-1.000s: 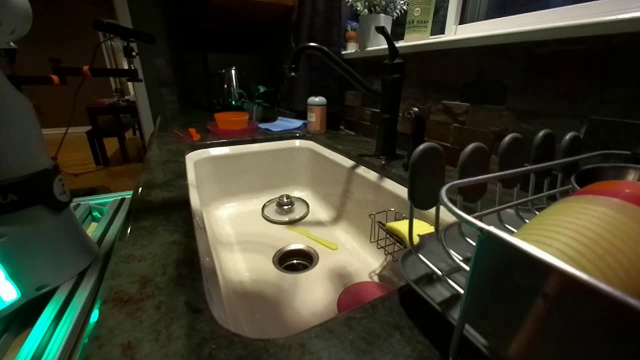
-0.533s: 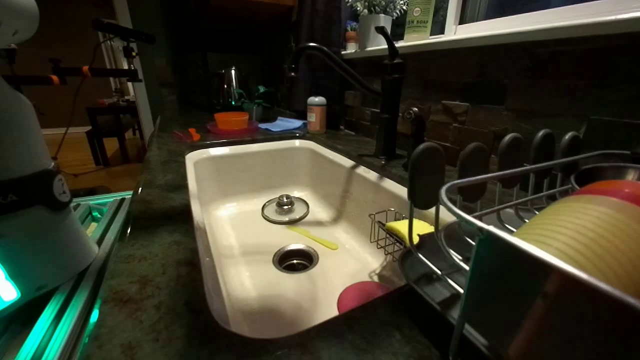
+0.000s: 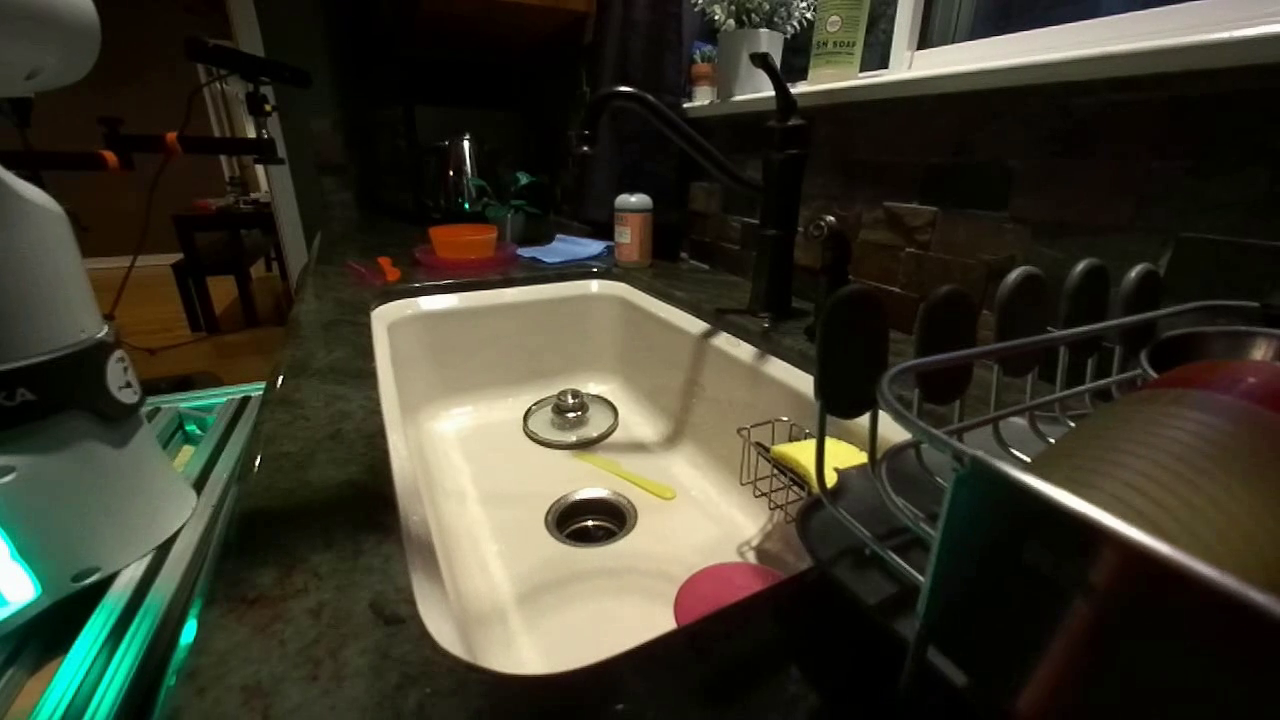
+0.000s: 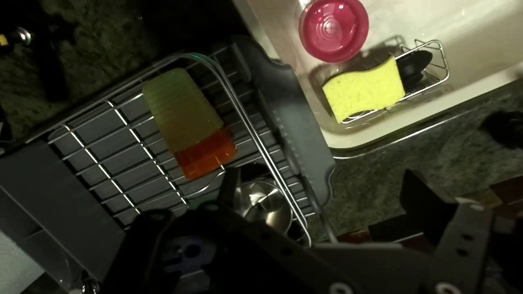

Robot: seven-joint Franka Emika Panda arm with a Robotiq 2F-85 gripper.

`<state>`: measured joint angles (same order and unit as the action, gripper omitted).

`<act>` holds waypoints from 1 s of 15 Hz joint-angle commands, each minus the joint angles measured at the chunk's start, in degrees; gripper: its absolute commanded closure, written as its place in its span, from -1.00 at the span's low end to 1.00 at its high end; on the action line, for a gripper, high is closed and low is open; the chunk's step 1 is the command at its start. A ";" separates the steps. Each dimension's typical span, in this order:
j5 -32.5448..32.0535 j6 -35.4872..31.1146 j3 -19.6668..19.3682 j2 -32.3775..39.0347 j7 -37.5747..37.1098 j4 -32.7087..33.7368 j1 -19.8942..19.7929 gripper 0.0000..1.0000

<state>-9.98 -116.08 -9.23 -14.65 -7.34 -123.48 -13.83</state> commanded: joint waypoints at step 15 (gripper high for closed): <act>-10.41 7.35 -1.93 18.19 -20.92 12.01 -1.25 -1.00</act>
<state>-19.87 -112.52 -9.91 -1.31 -26.82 -116.14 -15.71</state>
